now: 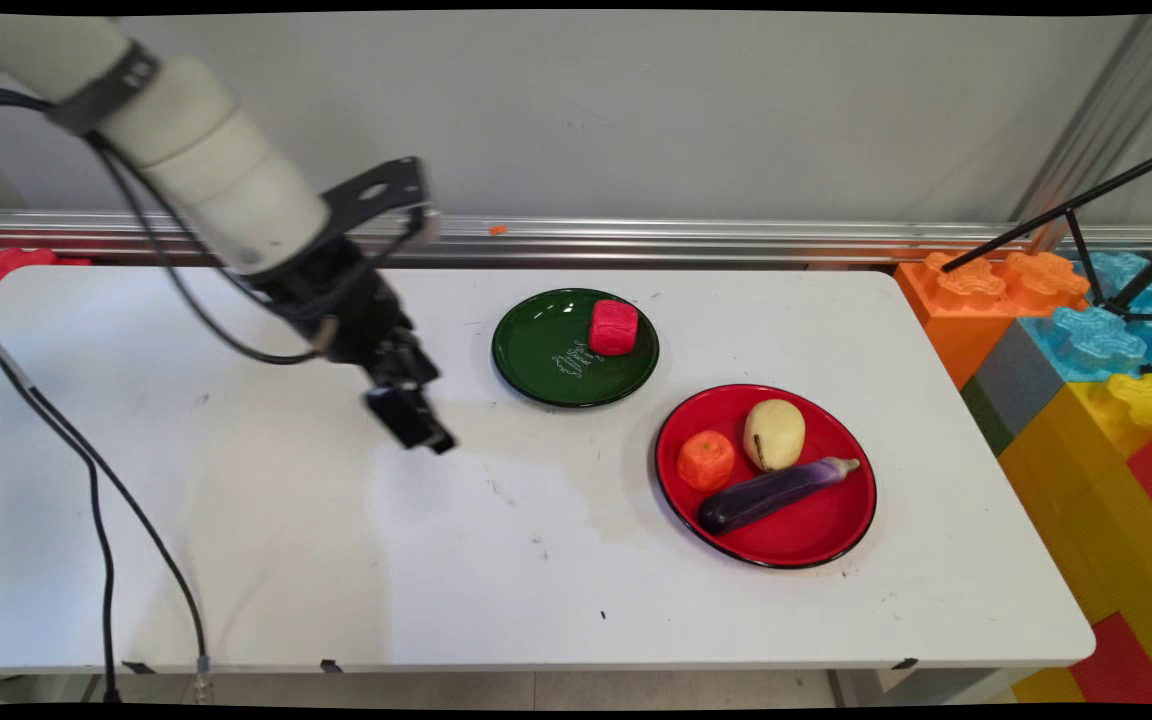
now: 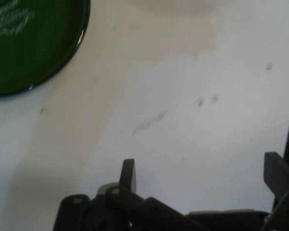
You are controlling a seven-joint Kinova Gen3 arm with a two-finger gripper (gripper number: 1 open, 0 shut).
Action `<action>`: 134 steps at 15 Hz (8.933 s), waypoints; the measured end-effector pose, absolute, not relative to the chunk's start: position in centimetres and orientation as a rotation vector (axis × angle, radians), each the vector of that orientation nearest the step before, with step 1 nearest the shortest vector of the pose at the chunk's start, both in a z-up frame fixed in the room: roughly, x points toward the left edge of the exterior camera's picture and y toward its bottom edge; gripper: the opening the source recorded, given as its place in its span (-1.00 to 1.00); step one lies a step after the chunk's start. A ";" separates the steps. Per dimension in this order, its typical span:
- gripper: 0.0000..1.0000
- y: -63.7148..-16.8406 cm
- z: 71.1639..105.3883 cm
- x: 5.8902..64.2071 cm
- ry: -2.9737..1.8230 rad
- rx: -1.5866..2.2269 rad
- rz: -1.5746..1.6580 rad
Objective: Pick up the eggplant from the red plate, then place the picked object on the table
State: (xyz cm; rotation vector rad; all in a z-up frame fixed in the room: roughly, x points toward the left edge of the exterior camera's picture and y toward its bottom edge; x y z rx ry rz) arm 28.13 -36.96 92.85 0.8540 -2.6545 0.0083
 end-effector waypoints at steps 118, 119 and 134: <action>-1.00 -43.1 83.1 24.5 -2.706 0.253 0.036; -1.00 -43.2 82.8 25.0 -2.709 0.255 0.037; -1.00 -45.0 78.8 28.0 -2.719 0.311 0.041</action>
